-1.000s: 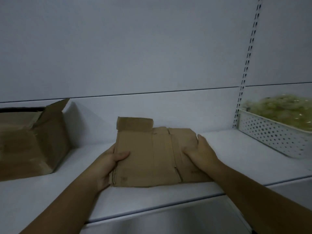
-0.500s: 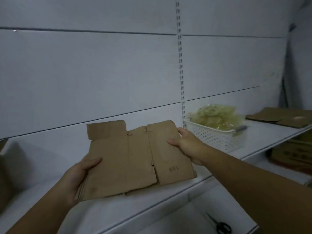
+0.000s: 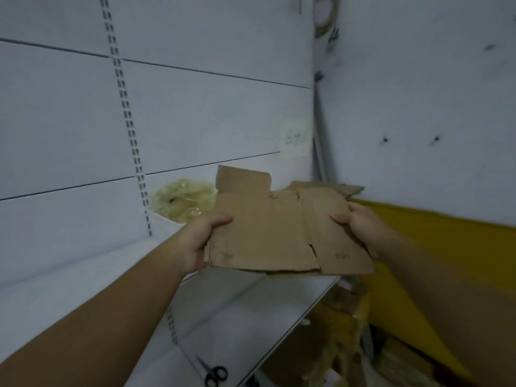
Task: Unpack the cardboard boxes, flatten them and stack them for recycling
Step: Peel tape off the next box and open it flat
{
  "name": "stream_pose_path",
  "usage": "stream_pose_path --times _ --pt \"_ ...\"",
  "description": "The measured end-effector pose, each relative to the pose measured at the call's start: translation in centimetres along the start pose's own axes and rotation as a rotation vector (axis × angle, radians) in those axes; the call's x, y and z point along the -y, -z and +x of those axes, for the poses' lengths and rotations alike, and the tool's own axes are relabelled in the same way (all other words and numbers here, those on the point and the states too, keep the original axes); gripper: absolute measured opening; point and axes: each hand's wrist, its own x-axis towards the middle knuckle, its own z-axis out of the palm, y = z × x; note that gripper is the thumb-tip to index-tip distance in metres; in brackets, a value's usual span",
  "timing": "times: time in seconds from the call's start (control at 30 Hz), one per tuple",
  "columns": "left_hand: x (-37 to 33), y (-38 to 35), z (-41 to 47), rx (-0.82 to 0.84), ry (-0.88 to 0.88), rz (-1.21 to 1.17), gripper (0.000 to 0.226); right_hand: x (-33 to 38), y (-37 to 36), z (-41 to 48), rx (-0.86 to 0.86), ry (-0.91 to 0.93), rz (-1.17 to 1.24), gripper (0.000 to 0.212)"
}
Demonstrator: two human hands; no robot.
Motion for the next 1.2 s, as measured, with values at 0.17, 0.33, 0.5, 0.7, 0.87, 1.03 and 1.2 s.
stream_pose_path --times 0.17,0.33,0.5,0.7,0.87,1.03,1.2 --pt "2.2 -5.4 7.2 0.111 0.115 0.072 0.023 -3.6 6.6 2.0 -0.146 -0.073 -0.062 0.019" --pt "3.3 -8.3 14.2 0.173 0.151 -0.014 0.021 -5.0 9.3 5.4 -0.26 -0.125 -0.133 0.021" --pt "3.0 -11.5 20.4 0.324 0.083 -0.382 0.022 -5.5 11.2 9.3 -0.401 -0.104 -0.123 0.023" --pt "6.1 -16.9 27.0 0.463 0.169 -0.49 0.04 -7.5 14.0 14.1 -0.541 -0.069 -0.075 0.018" --pt "8.8 -21.4 31.1 0.417 0.178 -0.077 0.025 -9.6 17.0 18.8 -0.576 -0.038 -0.064 0.008" --pt "8.1 -27.9 35.6 0.299 0.164 -0.129 0.023 -11.1 21.8 23.8 -0.545 -0.005 0.044 0.007" --pt "7.1 -31.9 40.3 0.216 0.074 -0.24 0.022 -12.1 26.0 29.3 -0.362 -0.054 0.139 0.021"
